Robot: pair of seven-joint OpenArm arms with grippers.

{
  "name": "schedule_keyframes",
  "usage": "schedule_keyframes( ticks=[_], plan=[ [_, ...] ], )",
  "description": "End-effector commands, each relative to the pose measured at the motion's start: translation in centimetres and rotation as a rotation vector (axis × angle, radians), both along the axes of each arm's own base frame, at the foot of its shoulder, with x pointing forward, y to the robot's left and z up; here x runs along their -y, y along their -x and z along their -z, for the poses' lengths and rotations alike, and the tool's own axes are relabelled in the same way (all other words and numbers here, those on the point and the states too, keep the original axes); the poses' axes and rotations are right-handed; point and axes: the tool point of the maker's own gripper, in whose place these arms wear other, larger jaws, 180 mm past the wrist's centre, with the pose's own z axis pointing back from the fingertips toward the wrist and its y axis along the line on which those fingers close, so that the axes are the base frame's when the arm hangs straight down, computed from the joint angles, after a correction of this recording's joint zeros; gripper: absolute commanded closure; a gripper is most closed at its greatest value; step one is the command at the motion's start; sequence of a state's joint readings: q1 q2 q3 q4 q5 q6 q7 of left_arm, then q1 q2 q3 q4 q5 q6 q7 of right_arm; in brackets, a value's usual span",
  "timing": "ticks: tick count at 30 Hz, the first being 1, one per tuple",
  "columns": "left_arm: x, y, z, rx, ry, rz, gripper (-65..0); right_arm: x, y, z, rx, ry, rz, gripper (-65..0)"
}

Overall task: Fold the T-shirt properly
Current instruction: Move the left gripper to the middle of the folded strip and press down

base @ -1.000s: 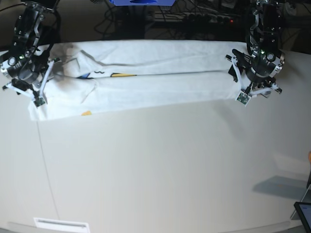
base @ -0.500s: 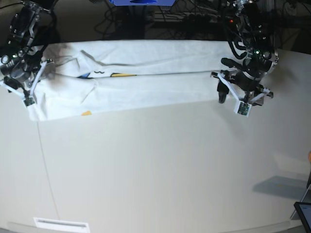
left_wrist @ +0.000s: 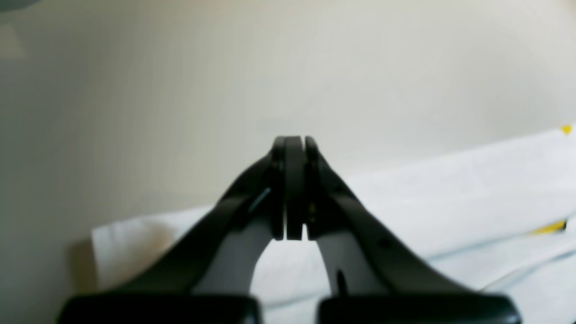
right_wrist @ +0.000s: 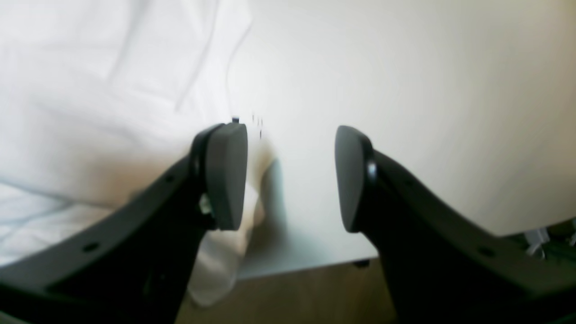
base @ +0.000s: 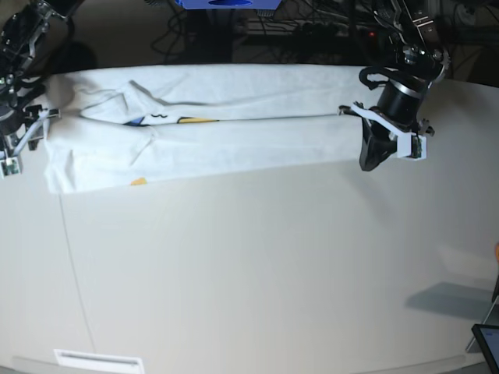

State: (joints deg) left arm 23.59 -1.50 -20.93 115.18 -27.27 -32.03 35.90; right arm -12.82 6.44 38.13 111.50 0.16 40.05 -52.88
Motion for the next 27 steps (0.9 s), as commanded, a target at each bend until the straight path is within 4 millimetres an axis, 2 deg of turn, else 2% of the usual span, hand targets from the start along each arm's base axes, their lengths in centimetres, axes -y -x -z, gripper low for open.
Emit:
schedule_keyframes(
  ticks=[1, 2, 5, 7, 9, 12, 15, 20, 23, 27],
  plan=[
    [0.0, 0.1, -0.9, 0.053, -0.014, 0.006, 0.0, -0.9, -0.4, -0.5, 0.042, 0.001, -0.050, -27.0],
    [0.1, 0.4, -0.8, 0.065, -0.042, 0.009, 0.0, -2.5, -0.6, -0.2, 0.064, -0.019, -0.109, -22.1],
    [0.7, 1.3, -0.6, 0.137, -0.116, 0.023, 0.0, -7.4, -0.6, 0.9, 0.112, -0.097, -0.268, 0.0],
    [1.0, 1.6, -0.6, 0.192, -0.136, 0.015, 0.0, -9.0, -0.7, 1.0, 0.142, -0.127, -0.316, -1.9],
    [1.0, 1.7, -0.3, 0.224, -0.146, 0.003, 0.0, -9.6, -0.7, 1.2, 0.158, -0.150, -0.322, -0.9],
    [0.9, 2.3, 1.9, 0.203, -0.147, -0.003, 0.0, -10.0, -0.6, 2.0, 0.154, -0.184, -0.303, -0.6],
    [-0.8, 2.9, 4.4, 0.139, -0.182, -0.088, 0.0, -10.2, -0.5, 2.4, 0.143, -0.190, -0.304, -0.6],
    [-2.9, 4.8, 6.1, 0.073, -0.235, -0.167, 0.0, -9.5, -0.7, 3.4, 0.093, -0.126, -0.305, -0.6],
    [-3.5, 5.4, 6.7, 0.043, -0.250, -0.190, 0.0, -9.7, -0.6, 5.3, 0.025, -0.091, -0.325, -0.6],
    [-5.3, 6.1, 9.4, -0.112, -0.285, -0.205, 0.0, -9.5, -0.4, 7.8, -0.036, -0.115, -0.306, -0.6]
  ],
)
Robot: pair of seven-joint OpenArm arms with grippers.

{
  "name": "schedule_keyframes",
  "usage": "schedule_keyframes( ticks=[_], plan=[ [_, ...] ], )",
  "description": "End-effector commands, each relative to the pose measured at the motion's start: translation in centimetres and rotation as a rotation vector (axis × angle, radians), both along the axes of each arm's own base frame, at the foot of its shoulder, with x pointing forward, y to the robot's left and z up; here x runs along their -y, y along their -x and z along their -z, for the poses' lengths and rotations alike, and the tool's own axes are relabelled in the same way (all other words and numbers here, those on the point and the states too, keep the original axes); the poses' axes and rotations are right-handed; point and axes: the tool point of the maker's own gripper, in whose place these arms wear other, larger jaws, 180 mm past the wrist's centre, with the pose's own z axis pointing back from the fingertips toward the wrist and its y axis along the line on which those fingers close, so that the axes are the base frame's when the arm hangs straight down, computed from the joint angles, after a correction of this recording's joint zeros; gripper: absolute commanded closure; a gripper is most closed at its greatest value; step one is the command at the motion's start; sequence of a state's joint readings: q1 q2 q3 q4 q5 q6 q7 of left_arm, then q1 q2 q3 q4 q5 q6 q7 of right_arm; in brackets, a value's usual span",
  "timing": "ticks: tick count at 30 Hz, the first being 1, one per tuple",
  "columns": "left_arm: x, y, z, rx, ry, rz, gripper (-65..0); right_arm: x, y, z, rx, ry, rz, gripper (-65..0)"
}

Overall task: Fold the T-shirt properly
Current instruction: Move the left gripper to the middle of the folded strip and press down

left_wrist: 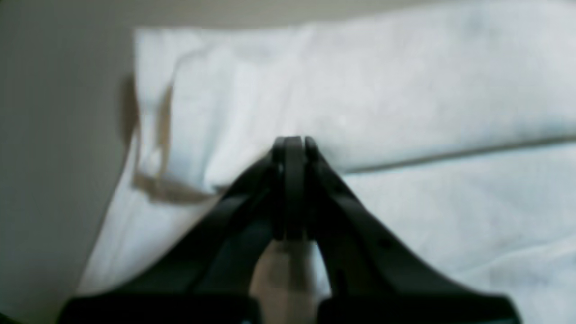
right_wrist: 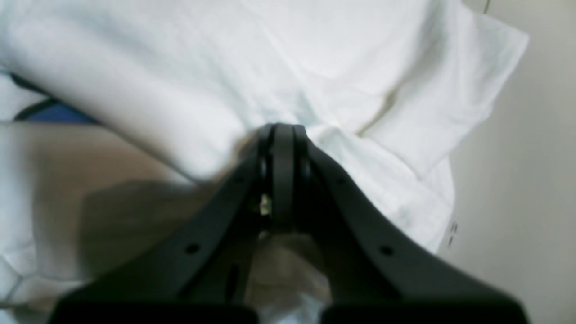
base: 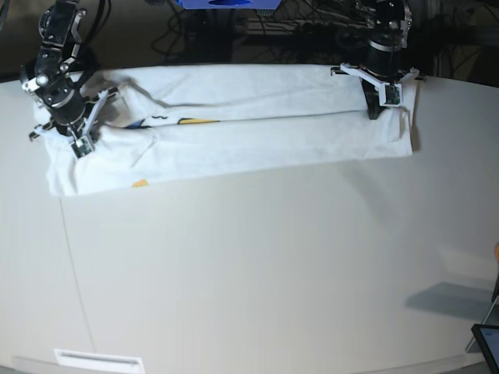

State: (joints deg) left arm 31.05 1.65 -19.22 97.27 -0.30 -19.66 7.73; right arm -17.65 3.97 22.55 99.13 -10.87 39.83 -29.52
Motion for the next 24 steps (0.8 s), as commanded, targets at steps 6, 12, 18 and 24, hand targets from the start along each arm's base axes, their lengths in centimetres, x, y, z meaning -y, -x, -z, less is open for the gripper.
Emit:
schedule_keyframes(
  ticks=[6, 12, 18, 24],
  plan=[
    [-2.7, -0.8, 0.9, -0.084, -0.035, -0.066, 0.0, 1.9, 0.7, 2.9, -0.093, -0.007, 0.061, -0.6],
    [-1.0, -4.2, 0.7, -0.113, -0.050, 0.005, 0.0, 3.4, -0.2, 3.5, -0.097, -0.017, 0.107, -0.6],
    [4.0, -8.0, 0.4, -0.111, -0.131, 0.156, 0.0, 4.5, -0.9, 3.8, -0.106, -0.011, 0.118, -0.6],
    [8.0, -9.3, 0.3, -0.099, -0.132, 0.189, 0.0, 9.2, -1.0, 3.8, -0.107, -0.005, 0.238, -0.6]
  ],
)
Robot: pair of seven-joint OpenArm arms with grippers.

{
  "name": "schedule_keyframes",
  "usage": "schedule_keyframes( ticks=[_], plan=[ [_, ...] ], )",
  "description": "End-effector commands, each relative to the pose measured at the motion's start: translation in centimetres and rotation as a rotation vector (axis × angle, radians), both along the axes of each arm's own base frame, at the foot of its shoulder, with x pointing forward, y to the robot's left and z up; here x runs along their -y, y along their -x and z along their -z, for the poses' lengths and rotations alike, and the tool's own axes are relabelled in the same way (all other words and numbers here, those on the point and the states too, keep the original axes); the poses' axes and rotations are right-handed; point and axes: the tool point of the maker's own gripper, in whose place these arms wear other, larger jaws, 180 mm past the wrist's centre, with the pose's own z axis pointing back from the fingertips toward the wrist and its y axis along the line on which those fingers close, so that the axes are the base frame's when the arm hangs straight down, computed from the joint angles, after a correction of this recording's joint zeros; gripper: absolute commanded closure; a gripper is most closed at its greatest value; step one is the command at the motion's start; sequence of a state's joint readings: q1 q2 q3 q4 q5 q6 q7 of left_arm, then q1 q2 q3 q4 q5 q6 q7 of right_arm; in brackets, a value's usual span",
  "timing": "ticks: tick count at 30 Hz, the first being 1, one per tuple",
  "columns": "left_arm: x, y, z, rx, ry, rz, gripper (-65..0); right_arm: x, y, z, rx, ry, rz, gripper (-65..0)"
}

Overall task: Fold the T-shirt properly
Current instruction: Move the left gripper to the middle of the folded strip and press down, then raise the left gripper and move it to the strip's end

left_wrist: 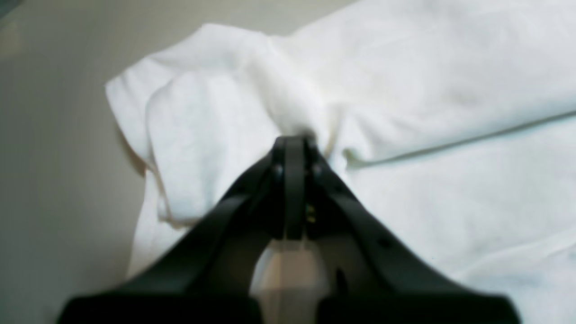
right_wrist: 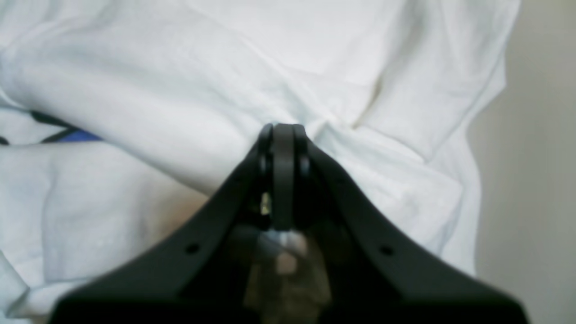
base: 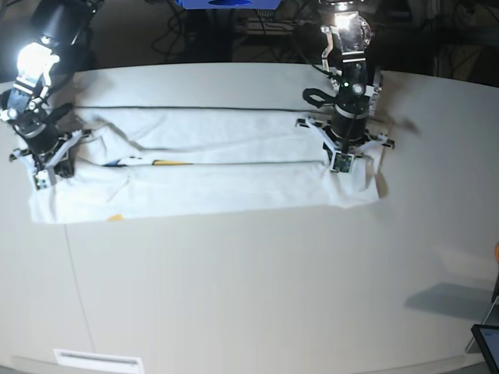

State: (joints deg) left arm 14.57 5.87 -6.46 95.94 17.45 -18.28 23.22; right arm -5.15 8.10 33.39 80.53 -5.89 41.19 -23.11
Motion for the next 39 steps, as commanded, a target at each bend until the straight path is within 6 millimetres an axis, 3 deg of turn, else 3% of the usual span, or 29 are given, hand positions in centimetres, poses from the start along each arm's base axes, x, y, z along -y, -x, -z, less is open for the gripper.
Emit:
schedule_keyframes(
  ticks=[1, 4, 14, 22, 26, 29, 32, 35, 39],
  plan=[
    [0.8, 0.1, 0.0, -0.013, -0.003, 0.022, 0.0, 3.3, 3.8, 2.9, -0.224, 0.124, 0.043, -0.6],
    [2.4, -0.1, 0.0, -0.015, -0.024, 0.068, 0.0, 5.2, 4.0, 2.9, -0.228, 0.131, 0.070, -0.6],
    [2.8, -0.8, -1.7, 0.032, -0.031, 0.075, 0.0, 8.2, 4.7, 2.8, -0.222, 0.143, 0.109, -0.4],
    [1.3, -0.9, -3.3, 0.055, -0.071, 0.056, 0.0, 8.3, 4.4, 3.1, -0.216, 0.129, 0.110, -0.4],
    [-1.1, -0.7, -3.7, 0.035, -0.101, -0.008, 0.0, 8.1, 4.5, 3.3, -0.218, 0.124, 0.109, -0.4],
    [-2.9, -0.7, -4.9, 0.063, -0.121, -0.051, 0.0, 8.1, 4.5, 3.2, -0.217, 0.126, 0.109, -0.4],
    [-3.3, -1.0, -6.6, 0.104, -0.134, -0.061, 0.0, 8.1, 4.6, 3.3, -0.220, 0.127, 0.109, -0.4],
    [-2.2, -1.3, -8.5, 0.155, -0.128, -0.046, 0.0, 8.0, 4.6, 3.3, -0.222, 0.126, 0.107, -0.4],
    [1.8, -2.3, -10.0, 0.205, -0.074, 0.027, 0.0, 7.9, 4.7, 3.4, -0.225, 0.124, 0.108, -0.4]
  ],
)
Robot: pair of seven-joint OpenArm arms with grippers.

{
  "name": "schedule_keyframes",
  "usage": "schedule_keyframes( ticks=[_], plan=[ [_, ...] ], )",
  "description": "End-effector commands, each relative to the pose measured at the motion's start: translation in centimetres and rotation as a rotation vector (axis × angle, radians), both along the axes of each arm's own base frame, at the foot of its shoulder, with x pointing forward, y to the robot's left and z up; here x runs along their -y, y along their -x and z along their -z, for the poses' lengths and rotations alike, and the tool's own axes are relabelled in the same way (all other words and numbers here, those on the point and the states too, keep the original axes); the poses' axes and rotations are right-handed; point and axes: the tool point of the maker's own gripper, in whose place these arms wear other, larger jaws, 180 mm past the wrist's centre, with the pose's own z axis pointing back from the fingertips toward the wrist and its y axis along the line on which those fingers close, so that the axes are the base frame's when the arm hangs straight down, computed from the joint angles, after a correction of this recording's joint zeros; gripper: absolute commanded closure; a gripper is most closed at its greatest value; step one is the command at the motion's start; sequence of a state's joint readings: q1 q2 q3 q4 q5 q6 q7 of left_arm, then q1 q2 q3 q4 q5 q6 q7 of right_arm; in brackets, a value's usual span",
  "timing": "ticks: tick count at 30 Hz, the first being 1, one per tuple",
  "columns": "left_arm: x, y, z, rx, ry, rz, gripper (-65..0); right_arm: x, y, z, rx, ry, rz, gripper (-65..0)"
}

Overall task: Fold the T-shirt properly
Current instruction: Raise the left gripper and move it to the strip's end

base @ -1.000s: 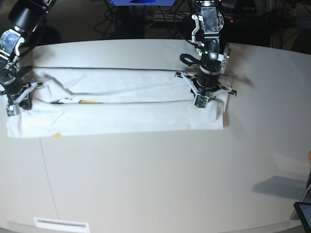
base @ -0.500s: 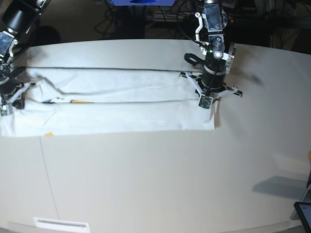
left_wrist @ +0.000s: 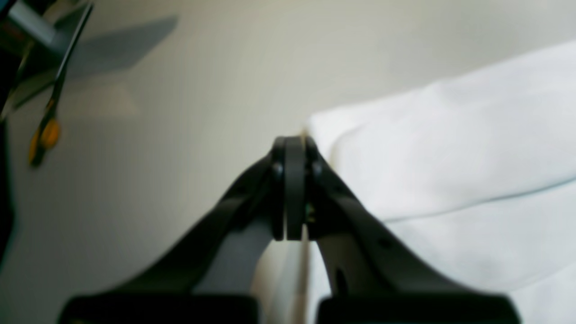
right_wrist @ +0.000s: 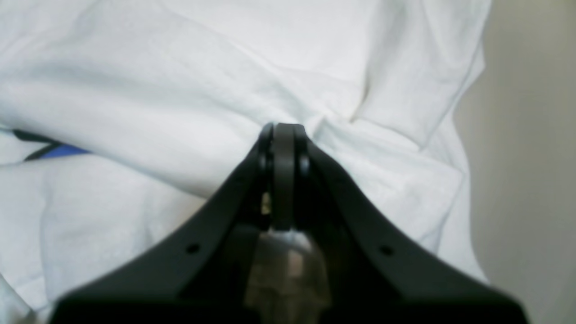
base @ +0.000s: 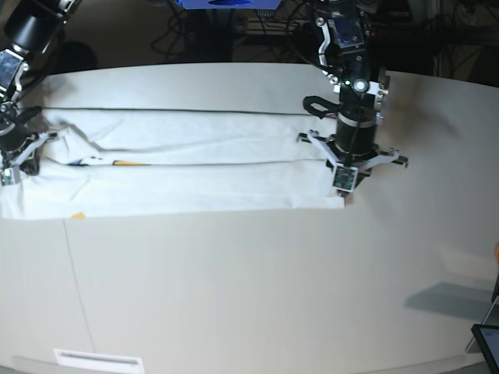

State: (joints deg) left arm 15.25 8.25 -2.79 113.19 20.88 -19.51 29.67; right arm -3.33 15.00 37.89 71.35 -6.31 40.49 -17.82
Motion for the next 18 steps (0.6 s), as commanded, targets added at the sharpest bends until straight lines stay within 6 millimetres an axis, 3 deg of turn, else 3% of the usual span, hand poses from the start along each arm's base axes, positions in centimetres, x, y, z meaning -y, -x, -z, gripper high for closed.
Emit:
schedule_keyframes(
  ticks=[1, 5, 11, 18],
  plan=[
    [1.3, -0.7, -0.9, 0.039, 0.018, 0.033, 0.0, 1.3, 4.1, 3.2, -0.238, 0.080, 0.015, -0.4],
    [4.0, -2.0, 1.0, 0.000, 0.051, 0.093, 0.0, 1.3, 4.6, 3.5, -0.250, 0.081, 0.014, -0.4],
    [4.3, -2.4, 3.8, -0.067, 0.071, 0.089, 0.0, 1.4, 5.1, 3.6, -0.260, 0.084, 0.014, -0.3],
    [-0.5, -1.4, 6.0, -0.117, 0.062, -0.052, 0.0, 1.5, 5.3, 3.6, -0.262, 0.087, 0.013, -0.3]
  ],
)
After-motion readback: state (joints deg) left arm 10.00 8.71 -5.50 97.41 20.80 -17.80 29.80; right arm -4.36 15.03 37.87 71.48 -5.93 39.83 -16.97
